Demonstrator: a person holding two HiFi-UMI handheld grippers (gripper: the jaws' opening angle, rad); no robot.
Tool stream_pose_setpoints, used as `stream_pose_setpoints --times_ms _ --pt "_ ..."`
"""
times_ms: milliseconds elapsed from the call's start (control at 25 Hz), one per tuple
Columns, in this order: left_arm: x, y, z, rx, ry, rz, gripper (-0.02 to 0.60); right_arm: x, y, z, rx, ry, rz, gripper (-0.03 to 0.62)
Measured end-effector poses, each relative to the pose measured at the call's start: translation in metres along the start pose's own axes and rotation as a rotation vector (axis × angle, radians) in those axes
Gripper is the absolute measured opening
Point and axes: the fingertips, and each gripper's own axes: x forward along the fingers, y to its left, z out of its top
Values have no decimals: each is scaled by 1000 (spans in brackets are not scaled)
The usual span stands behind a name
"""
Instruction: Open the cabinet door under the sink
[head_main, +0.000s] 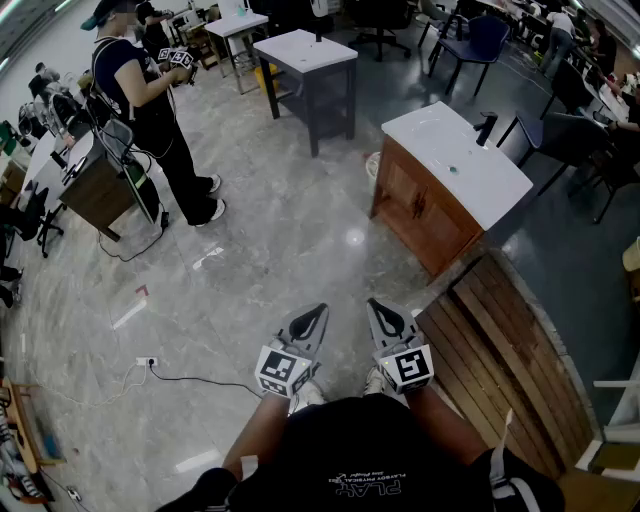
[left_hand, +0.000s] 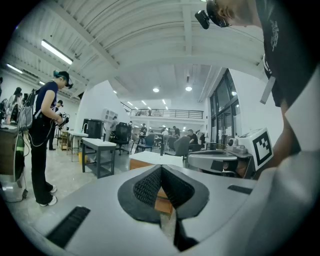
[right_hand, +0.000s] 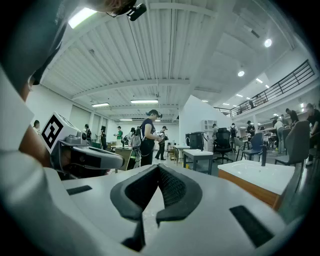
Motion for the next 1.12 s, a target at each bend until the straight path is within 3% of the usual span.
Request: stream_pose_setpoints --times_ms 440,640,1120 --pt "-19 26 -3 6 -4 -13 18 20 24 -6 -4 25 -16 23" --pt "-34 44 -9 6 2 -34 18 30 35 -2 24 -21 -70 23" --pt "-20 78 -9 2 0 -91 18 45 29 -12 51 14 -175 21"
